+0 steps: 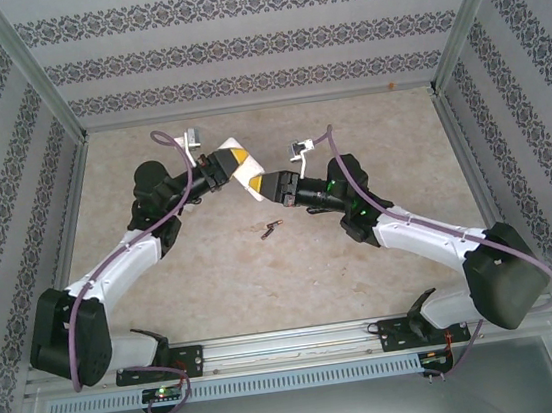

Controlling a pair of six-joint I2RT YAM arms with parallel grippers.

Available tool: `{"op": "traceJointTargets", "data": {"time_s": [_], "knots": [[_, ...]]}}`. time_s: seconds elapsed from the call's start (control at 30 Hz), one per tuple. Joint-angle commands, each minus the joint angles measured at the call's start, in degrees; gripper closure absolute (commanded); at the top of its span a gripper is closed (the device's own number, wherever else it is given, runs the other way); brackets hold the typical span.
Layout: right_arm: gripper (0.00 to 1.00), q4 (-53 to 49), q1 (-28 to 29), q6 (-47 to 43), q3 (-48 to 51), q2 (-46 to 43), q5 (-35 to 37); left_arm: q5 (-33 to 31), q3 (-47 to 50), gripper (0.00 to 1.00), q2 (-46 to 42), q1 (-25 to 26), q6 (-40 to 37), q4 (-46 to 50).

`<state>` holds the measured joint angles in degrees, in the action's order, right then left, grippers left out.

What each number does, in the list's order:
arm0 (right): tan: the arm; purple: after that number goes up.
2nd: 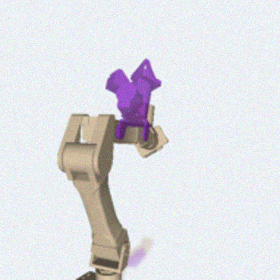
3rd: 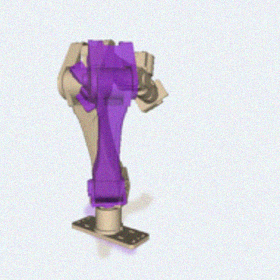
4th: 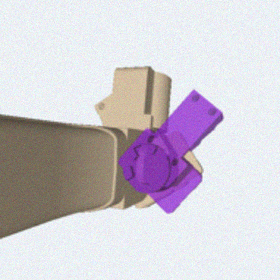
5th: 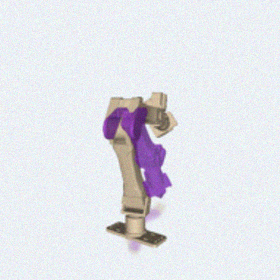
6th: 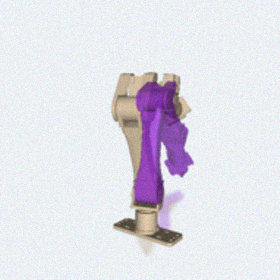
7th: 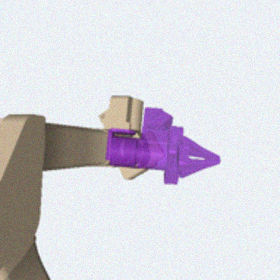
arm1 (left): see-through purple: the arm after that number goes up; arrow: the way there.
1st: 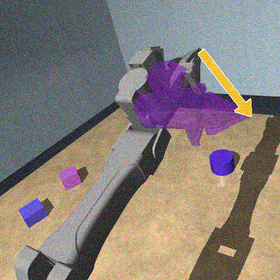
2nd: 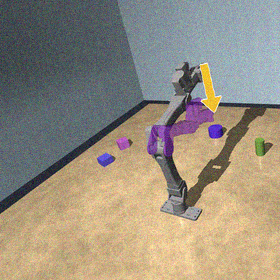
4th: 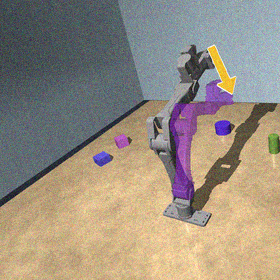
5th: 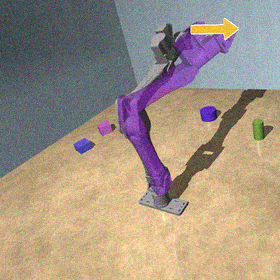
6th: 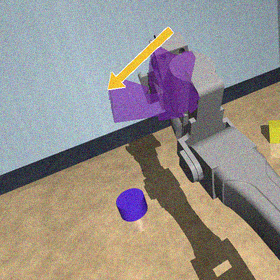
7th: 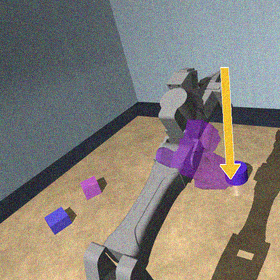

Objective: Load the batteries into the remote control

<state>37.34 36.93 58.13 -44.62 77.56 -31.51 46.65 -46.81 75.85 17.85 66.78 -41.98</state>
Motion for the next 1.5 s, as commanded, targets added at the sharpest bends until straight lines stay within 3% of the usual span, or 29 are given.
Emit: {"op": "traceJointTargets", "data": {"time_s": [0.0, 0.07, 0.17, 0.37, 0.5, 0.6, 0.8, 0.97, 1.07, 1.17, 1.3, 1.47], "knots": [[0.65, -6.54, -1.09, -1.79, 3.21, 0.67, 1.68, -2.52, -2.09, 0.95, -4.99, -1.44, -1.21, -4.27], [0.73, -5.93, -1.07, -1.79, 4.00, 0.03, 2.00, -2.68, -2.31, 0.95, -5.10, -1.45, -1.16, -4.25], [0.78, -5.06, -1.14, -1.55, 4.02, -0.14, 1.55, -2.65, -2.44, 0.95, -4.67, -1.42, -0.47, -5.16], [0.68, -5.32, -1.84, -0.56, 5.51, -1.76, 1.25, -3.14, -2.25, 0.95, -4.33, -1.48, -0.84, -4.87], [0.81, -3.88, -1.85, -0.80, 7.00, -2.48, 0.78, -3.15, -2.58, 0.95, -4.07, -1.42, -0.65, -5.21], [0.84, -3.05, -1.98, -1.16, 7.05, -2.93, 0.26, -3.10, -2.57, 0.95, -3.63, -1.48, 0.01, -6.14], [0.90, -10.70, -7.40, -0.88, 12.45, -7.59, 7.94, -5.66, -1.86, 0.95, -5.83, -1.70, -4.42, 0.37], [0.89, -27.45, -12.82, -17.81, 12.74, -5.71, 18.99, -8.92, -0.95, 0.95, -9.28, -1.73, -10.82, 11.06], [0.89, -29.34, -15.21, -22.28, 10.80, 1.23, 18.26, -8.95, 0.31, 0.95, -9.75, -1.70, -11.76, 12.68], [0.87, -27.29, -16.06, -21.70, 10.09, 7.73, 18.17, -9.57, 1.90, 0.95, -9.97, -1.75, -12.18, 13.44], [0.76, -25.77, -16.38, -19.02, 10.18, 12.46, 18.81, -9.91, 3.11, 0.95, -9.88, -1.71, -12.59, 13.69], [0.58, -31.04, -17.67, -13.41, 13.16, 7.94, 26.38, -9.77, 2.10, 0.95, -9.76, -1.72, -13.60, 15.40]]}}
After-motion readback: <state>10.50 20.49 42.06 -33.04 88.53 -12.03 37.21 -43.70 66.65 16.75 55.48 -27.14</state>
